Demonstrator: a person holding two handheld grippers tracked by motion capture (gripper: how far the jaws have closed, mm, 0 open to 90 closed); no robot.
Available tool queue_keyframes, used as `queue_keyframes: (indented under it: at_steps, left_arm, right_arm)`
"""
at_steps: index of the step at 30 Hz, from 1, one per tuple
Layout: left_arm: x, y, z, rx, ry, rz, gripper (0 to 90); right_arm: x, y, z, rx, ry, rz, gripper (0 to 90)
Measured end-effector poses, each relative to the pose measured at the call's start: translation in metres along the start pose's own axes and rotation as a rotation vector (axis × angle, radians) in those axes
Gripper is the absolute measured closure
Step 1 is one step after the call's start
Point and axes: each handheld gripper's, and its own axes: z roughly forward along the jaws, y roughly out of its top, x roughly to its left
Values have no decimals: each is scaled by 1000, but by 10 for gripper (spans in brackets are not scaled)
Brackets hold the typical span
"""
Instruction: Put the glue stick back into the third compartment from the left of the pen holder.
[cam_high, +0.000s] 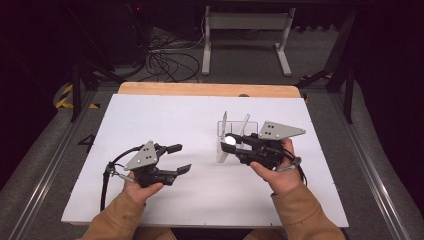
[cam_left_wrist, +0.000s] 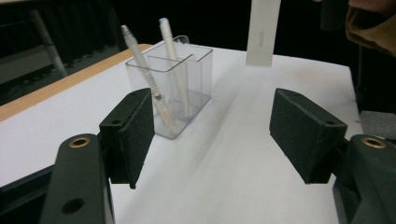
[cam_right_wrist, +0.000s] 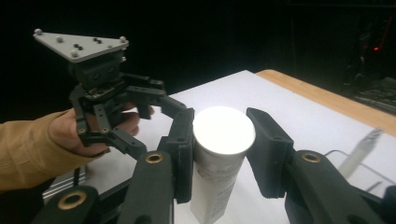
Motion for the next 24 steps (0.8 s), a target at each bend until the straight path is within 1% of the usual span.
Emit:
queue_keyframes:
  at_steps: [3,6,9,15,20,22,24]
  left_arm:
    - [1,-2,-6,-5,17,-7,295]
    - [2,-4,-13,-2,38,-5,281]
    - [2,-6,-19,-1,46,-27,269]
    - [2,-11,-28,5,74,-36,247]
    - [0,-14,-36,13,90,-26,230]
    - [0,-16,-38,13,99,-30,222]
    - [1,-17,-41,15,108,-33,213]
  right_arm:
    - [-4,4,-4,-6,-22,-2,646]
    - [-8,8,-7,-7,-53,-10,646]
    - [-13,12,-10,-4,-80,-14,646]
    - [-23,18,-16,-7,-128,-15,646]
    - [-35,18,-20,-6,-188,-7,645]
    - [-40,17,-21,-3,-209,1,646]
    - [-46,16,-22,-1,-239,3,645]
